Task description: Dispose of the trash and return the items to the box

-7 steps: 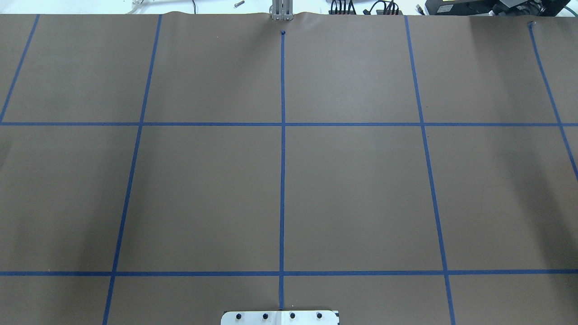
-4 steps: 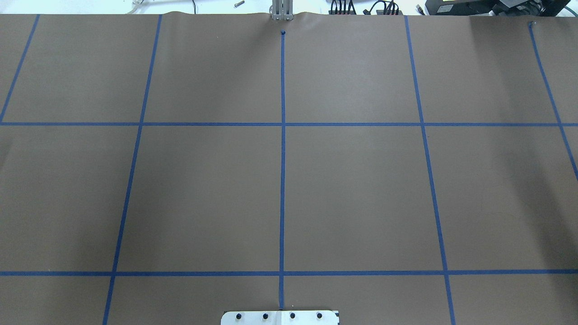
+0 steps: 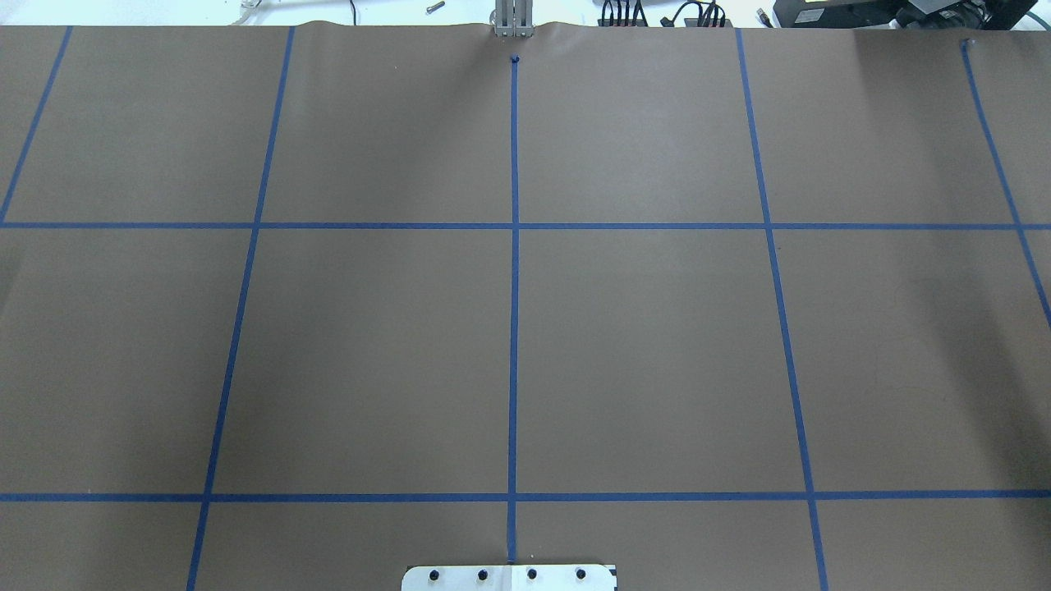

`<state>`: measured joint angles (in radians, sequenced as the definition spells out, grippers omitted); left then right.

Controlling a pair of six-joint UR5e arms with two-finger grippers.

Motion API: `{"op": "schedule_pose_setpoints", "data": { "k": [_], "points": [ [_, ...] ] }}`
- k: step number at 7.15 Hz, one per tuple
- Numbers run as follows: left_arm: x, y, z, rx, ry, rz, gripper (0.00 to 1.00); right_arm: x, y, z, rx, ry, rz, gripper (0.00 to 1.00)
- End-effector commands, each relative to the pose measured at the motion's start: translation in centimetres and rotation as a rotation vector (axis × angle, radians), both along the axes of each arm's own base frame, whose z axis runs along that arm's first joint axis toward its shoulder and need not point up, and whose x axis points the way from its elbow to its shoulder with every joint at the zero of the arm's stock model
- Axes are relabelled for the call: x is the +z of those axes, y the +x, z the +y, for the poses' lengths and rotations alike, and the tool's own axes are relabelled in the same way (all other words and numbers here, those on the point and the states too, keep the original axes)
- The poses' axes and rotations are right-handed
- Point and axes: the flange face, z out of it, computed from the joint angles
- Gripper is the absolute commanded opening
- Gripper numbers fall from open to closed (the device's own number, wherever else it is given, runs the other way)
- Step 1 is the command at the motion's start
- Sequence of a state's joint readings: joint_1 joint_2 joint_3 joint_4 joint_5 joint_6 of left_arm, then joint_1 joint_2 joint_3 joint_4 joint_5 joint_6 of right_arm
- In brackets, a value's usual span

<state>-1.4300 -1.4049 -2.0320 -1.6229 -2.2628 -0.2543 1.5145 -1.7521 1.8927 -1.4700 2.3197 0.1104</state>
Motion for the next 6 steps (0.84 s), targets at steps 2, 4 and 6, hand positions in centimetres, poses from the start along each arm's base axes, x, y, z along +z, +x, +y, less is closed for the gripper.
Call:
{"op": "schedule_pose_setpoints", "data": {
  "k": [2, 4, 6],
  "points": [
    [3.4, -0.3, 1.1, 0.023, -0.055, -0.004, 0.98, 0.7, 0.0, 0.3, 0.001, -0.017, -0.002, 1.0],
    [2.8, -0.2, 1.2, 0.027, -0.038, 0.01, 0.98, -0.6, 0.0, 0.3, -0.004, 0.01, -0.001, 1.0],
    [3.5, 0.0, 0.2, 0.026, -0.027, 0.012, 0.98, -0.3, 0.2, 0.3, 0.001, 0.005, 0.014, 1.0]
  ]
}}
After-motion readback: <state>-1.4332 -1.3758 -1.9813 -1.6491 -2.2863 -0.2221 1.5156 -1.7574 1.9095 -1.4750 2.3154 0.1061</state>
